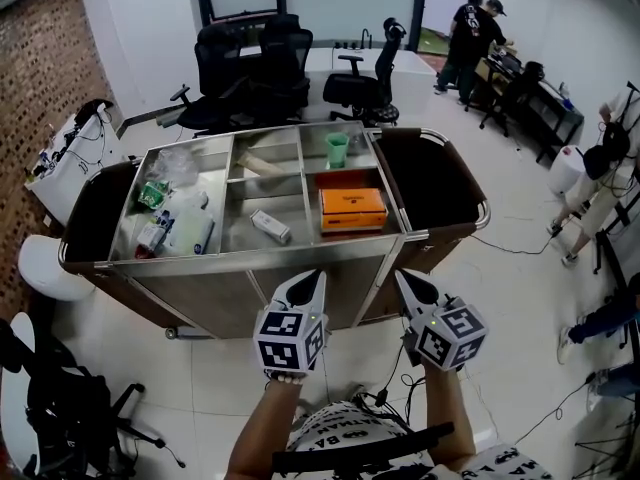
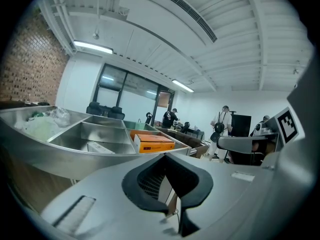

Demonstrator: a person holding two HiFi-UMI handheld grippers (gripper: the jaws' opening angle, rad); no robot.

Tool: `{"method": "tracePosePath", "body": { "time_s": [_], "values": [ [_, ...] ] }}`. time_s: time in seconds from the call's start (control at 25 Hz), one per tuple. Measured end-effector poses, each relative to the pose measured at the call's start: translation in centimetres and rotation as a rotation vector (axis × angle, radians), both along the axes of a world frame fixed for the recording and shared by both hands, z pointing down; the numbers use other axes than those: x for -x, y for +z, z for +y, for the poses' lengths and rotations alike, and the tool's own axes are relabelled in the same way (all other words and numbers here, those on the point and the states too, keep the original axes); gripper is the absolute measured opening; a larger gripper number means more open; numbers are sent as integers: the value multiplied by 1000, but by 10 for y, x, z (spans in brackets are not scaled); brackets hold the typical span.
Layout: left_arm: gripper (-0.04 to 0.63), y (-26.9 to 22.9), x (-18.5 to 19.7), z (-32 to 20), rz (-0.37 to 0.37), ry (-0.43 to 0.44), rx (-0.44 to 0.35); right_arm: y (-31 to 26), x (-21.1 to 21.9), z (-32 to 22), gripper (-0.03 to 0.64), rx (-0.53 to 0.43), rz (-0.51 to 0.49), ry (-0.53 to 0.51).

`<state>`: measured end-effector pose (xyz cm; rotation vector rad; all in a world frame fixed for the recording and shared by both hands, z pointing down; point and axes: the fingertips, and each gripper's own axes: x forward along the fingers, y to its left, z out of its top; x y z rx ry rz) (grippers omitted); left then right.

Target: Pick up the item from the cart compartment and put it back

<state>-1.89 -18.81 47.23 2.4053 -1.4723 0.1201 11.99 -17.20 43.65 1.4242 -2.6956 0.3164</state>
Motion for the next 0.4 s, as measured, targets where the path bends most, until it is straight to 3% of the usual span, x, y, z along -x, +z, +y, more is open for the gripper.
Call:
{"method": "tracePosePath", "body": {
  "time_s": [0.4],
  "values": [
    [2, 0, 3, 4, -1, 4, -2, 1, 6, 5, 2, 1, 11, -8]
  ]
}}
